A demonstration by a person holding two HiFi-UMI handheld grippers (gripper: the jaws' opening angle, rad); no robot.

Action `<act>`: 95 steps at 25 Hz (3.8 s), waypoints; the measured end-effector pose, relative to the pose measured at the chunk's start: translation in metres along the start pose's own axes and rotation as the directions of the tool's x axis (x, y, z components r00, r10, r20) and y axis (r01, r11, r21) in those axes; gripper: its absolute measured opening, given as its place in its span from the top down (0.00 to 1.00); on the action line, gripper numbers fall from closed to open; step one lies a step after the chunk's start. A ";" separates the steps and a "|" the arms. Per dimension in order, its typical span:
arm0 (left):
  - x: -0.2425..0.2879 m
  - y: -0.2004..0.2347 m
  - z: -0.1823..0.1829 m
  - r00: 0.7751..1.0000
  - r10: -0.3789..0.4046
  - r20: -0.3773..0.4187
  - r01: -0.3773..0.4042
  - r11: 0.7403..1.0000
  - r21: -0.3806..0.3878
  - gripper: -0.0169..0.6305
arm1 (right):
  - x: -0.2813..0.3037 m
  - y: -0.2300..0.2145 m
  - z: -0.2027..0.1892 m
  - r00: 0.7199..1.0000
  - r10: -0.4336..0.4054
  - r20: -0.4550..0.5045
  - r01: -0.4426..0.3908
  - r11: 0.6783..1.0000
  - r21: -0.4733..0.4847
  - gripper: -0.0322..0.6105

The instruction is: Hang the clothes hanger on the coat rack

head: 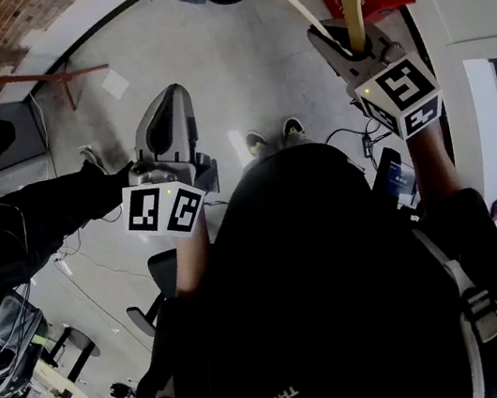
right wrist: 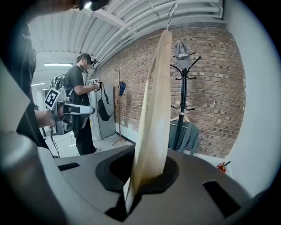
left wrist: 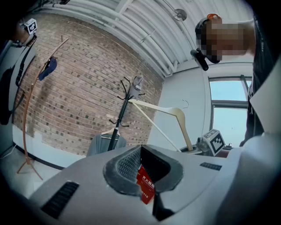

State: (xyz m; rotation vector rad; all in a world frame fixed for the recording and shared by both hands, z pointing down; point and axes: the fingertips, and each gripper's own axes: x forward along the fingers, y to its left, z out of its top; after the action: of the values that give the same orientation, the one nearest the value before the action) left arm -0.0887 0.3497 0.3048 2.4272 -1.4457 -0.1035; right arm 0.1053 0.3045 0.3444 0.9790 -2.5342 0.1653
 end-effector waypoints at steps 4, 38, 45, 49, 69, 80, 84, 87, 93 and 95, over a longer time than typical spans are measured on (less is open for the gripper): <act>-0.002 -0.005 -0.008 0.999 -0.006 -0.031 0.006 1.000 0.021 0.95 | -0.007 0.005 -0.004 1.000 0.000 -0.008 0.001 1.000 0.006 0.90; -0.012 0.072 0.022 1.000 0.009 0.001 -0.009 0.998 0.058 0.95 | 0.061 0.037 0.031 1.000 0.017 -0.012 -0.017 1.000 0.000 0.90; 0.041 0.082 0.027 1.000 0.020 -0.005 -0.020 0.998 0.060 0.95 | 0.088 -0.011 0.029 0.999 0.037 -0.013 -0.036 0.999 0.009 0.90; 0.088 0.085 0.034 1.000 0.016 -0.012 -0.015 0.997 0.074 0.95 | 0.104 -0.050 0.033 0.999 0.047 0.002 -0.047 0.999 0.020 0.90; 0.221 0.081 0.059 0.997 0.075 -0.019 -0.071 0.987 0.142 0.95 | 0.145 -0.181 0.039 0.991 0.120 0.053 -0.121 0.992 0.021 0.90; 0.251 0.131 0.074 0.998 0.055 -0.014 -0.053 0.992 0.112 0.95 | 0.192 -0.187 0.061 0.992 0.126 0.018 -0.126 0.992 0.010 0.90; 0.270 0.159 0.086 0.999 0.035 -0.006 -0.034 0.994 0.099 0.95 | 0.218 -0.192 0.078 0.992 0.129 0.006 -0.129 0.992 -0.009 0.90; 0.284 0.177 0.091 1.000 0.026 -0.004 -0.026 0.995 0.096 0.95 | 0.236 -0.199 0.086 0.991 0.131 0.000 -0.131 0.991 -0.016 0.90; 0.313 0.223 0.100 1.000 0.025 0.005 -0.026 0.996 0.083 0.95 | 0.281 -0.218 0.099 0.992 0.127 -0.015 -0.127 0.992 -0.020 0.90; 0.319 0.234 0.102 1.000 0.024 0.007 -0.025 0.997 0.078 0.95 | 0.293 -0.221 0.103 0.992 0.128 -0.020 -0.129 0.991 -0.022 0.90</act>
State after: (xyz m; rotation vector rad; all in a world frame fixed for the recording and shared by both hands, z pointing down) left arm -0.1536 -0.0535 0.3094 2.4720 -1.5084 -0.0494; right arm 0.0230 -0.0667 0.3660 0.8019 -2.5765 0.1806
